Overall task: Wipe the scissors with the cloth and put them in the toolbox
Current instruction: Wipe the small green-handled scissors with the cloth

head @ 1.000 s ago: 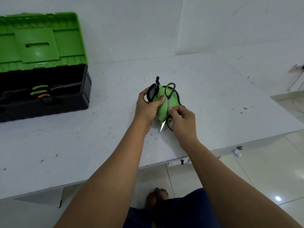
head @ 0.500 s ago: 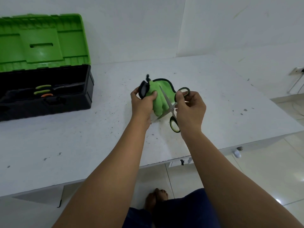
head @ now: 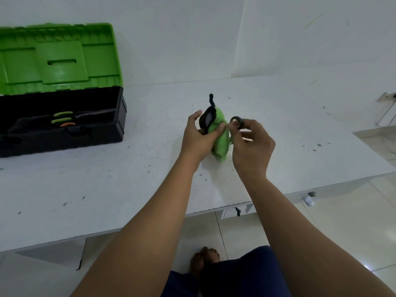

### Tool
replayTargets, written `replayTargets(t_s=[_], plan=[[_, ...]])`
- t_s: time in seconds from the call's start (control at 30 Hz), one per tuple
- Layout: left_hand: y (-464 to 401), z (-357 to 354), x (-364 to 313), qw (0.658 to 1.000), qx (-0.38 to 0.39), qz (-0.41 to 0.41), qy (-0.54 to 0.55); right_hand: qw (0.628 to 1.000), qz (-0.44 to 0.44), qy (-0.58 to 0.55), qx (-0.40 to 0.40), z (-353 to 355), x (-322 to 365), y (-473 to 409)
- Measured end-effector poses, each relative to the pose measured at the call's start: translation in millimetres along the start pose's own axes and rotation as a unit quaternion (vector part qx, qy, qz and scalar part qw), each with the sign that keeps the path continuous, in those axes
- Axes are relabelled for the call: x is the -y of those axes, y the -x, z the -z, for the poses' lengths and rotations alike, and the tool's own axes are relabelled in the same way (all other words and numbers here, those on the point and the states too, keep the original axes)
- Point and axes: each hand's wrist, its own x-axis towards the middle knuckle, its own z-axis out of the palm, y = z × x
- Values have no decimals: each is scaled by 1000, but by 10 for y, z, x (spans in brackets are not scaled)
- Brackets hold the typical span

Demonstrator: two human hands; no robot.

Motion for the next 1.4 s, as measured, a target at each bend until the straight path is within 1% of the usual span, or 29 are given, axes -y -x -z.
replayTargets(t_s=[0.07,0.17,0.23,0.3,0.33,0.4,0.53,0.57,0.6,0.67,0.7,0.77,0.8,0.83,0.9,0.97,1.07,1.13,1.23,1.3,1.37,1.4], plan=[[11,-54,-14,999,-27,0,28,997,65,23,26,0,-52,66],[-4,-68,-19,995,-78,24,60,984,159,54,57,33,-152,125],[-34,-51,-7,992,-104,39,61,978,186,59,77,54,-205,144],[-59,-30,6,989,-121,43,72,976,184,68,100,63,-245,179],[-71,-25,13,988,-124,44,78,975,170,84,113,62,-252,207],[-95,-20,24,988,-126,44,83,979,108,106,133,66,-267,256],[-154,38,33,985,-139,40,89,985,-5,132,114,93,-295,248],[-171,62,31,985,-141,38,93,985,-51,117,116,106,-276,245],[-191,83,31,984,-140,35,99,983,-115,80,115,124,-258,232],[-231,127,41,985,-127,31,109,967,-234,-24,103,176,-211,163],[-249,140,49,987,-116,30,111,951,-281,-87,94,202,-184,101],[-273,134,77,990,-86,28,109,905,-355,-215,97,208,-126,-25],[-268,114,90,991,-73,26,108,890,-371,-239,112,192,-108,-50],[-257,87,101,992,-64,23,107,888,-371,-240,129,170,-96,-53],[-228,41,121,992,-56,15,108,899,-352,-226,127,103,-109,-25],[-201,29,150,991,-52,13,126,905,-341,-233,98,63,-119,2],[-184,71,211,976,-66,38,203,905,-337,-255,53,63,-125,8],[-149,91,238,971,-49,55,226,913,-323,-247,39,48,-148,21],[-77,68,247,988,19,56,144,933,-294,-202,57,-3,-201,61],[-57,57,243,991,57,52,105,942,-281,-174,60,-25,-257,88],[-80,69,264,993,77,43,77,944,-280,-168,55,-23,-279,105],[-95,77,277,994,75,40,65,944,-278,-168,58,-19,-286,106]])
